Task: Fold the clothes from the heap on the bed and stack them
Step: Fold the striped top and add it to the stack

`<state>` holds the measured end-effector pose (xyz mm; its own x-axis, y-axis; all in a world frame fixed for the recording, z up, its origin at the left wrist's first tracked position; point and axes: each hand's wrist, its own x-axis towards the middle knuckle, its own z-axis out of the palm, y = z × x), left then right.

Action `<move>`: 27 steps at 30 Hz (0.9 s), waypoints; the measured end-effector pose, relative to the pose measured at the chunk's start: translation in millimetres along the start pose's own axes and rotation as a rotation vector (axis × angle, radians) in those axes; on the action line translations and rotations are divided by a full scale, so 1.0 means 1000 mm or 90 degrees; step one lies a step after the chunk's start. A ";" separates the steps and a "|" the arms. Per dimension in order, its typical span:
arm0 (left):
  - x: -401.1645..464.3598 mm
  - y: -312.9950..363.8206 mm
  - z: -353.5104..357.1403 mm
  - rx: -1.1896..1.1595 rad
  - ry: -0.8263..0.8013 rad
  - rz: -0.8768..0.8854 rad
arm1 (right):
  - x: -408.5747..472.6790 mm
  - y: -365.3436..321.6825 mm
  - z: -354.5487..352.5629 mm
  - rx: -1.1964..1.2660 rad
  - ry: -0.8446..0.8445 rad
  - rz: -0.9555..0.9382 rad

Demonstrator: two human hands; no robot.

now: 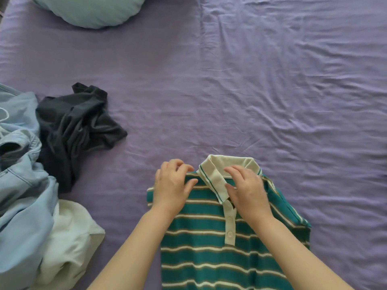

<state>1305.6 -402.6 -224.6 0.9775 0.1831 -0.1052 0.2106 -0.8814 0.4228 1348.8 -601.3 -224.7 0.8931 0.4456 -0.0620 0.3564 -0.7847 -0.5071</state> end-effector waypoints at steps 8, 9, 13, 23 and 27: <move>-0.006 0.102 0.058 -0.249 -0.152 -0.005 | -0.073 0.069 -0.035 -0.049 -0.008 0.124; -0.001 0.109 0.062 -0.260 -0.143 -0.028 | -0.079 0.075 -0.037 -0.053 -0.017 0.154; 0.025 0.124 0.068 -0.286 -0.207 -0.190 | -0.088 0.096 -0.048 0.059 -0.060 0.292; 0.033 0.133 0.075 -0.202 -0.132 -0.146 | -0.049 0.160 -0.061 -0.001 -0.022 0.206; -0.002 0.125 0.071 -0.082 -0.012 0.035 | -0.062 0.158 -0.057 -0.089 0.082 0.164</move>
<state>1329.0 -544.2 -235.6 0.9874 0.1268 -0.0951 0.1582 -0.8265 0.5403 1365.6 -777.2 -252.1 0.9833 0.1725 -0.0587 0.1396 -0.9205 -0.3650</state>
